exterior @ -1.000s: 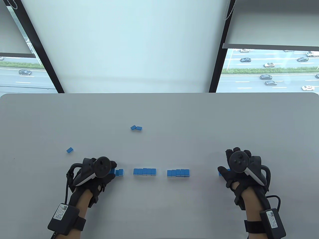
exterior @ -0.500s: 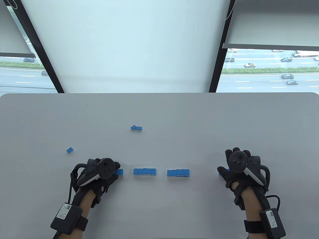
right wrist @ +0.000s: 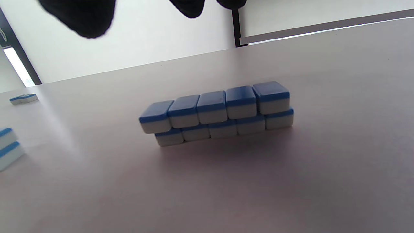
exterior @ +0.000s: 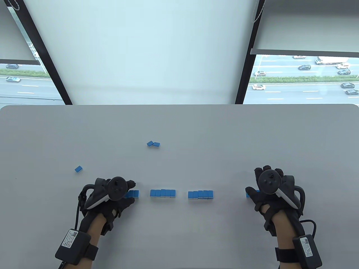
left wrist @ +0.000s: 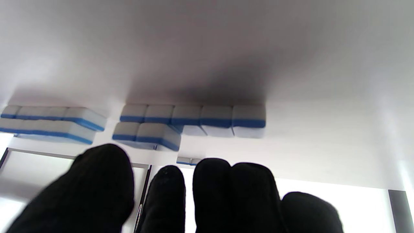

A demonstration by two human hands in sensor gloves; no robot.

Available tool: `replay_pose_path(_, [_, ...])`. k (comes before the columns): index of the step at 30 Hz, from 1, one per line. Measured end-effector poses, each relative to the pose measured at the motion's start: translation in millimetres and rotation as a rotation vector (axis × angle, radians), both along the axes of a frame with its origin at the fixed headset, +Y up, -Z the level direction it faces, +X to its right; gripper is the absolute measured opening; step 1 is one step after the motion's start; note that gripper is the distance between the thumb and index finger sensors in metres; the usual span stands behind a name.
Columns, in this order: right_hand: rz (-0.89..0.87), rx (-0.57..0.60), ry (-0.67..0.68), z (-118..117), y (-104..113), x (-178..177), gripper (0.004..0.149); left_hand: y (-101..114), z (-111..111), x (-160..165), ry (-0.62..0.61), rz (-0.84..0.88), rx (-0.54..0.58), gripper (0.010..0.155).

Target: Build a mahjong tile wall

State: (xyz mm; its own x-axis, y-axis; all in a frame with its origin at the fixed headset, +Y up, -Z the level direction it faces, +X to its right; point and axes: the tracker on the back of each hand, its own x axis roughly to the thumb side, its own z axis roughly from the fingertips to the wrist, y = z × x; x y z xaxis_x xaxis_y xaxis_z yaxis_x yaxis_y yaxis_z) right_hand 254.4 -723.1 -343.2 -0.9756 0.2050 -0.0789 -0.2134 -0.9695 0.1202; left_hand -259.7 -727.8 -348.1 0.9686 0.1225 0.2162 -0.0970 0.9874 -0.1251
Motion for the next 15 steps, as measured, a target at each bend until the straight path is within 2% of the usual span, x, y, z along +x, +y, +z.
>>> replay_pose_path(2, [0.005, 0.005, 0.000, 0, 1, 0, 0.081, 8, -3, -1, -0.004, 0.026, 0.023, 0.068])
replay_pose_path(6, [0.012, 0.006, 0.002, 1, 1, -1, 0.081, 24, -26, 5, -0.025, -0.010, 0.038, 0.070])
replay_pose_path(10, [0.015, 0.009, -0.001, 1, 2, 0, 0.081, 31, -66, 22, -0.048, -0.087, 0.030, 0.070])
replay_pose_path(15, [0.014, 0.004, -0.005, 1, 2, 1, 0.081, 23, -124, 39, -0.021, -0.098, -0.055, 0.073])
